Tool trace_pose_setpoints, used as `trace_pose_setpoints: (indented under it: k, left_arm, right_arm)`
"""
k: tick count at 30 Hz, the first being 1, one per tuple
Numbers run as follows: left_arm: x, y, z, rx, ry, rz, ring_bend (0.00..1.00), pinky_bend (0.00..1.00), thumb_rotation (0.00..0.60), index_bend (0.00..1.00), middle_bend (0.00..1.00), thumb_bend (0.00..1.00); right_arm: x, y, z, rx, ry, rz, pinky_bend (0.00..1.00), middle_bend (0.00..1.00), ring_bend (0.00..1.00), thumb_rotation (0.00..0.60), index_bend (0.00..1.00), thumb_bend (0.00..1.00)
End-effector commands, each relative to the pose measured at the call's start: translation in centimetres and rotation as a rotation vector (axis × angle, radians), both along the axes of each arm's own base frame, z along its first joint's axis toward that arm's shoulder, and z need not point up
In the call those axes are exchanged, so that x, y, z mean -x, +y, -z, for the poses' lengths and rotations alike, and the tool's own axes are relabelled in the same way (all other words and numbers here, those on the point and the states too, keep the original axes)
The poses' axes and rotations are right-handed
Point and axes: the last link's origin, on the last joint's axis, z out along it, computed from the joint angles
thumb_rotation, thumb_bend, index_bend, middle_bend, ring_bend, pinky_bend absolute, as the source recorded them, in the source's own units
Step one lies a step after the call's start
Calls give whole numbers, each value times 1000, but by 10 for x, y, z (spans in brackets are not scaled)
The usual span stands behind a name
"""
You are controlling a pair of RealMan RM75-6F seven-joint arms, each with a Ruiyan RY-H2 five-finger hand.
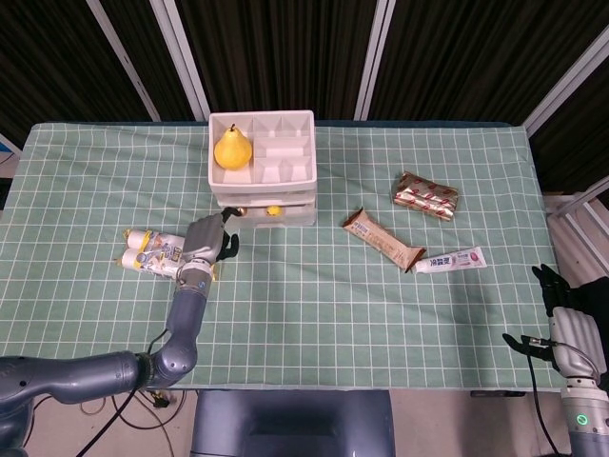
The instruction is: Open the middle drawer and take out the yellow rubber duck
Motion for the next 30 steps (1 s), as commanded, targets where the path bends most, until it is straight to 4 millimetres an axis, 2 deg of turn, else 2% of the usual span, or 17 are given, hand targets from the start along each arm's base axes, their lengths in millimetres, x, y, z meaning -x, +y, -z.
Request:
trace_pose_setpoints:
  k: [1,8,19,30]
  left_arm:
    - [-3,-2,1,16,-1,4,997,1000,600,318,992,546]
    - [-5,-14,-5,43,-17,15,1000,1000,600,362,1000,546]
    - [1,-30,-9,93,-15,24,1000,1000,600,366,1000,547]
    - [-3,-45,-14,137,-32,47,1000,1000,600,366,1000,547]
  right_arm:
    - [0,0,0,0,0,0,219,0,0,600,0,45]
    - [0,0,0,0,-4,0,219,0,0,600,0,46]
    - [-1,1,0,-1,-5,2,219,0,0,600,0,46]
    - [-1,1,0,-1,-7,2,219,0,0,600,0,47]
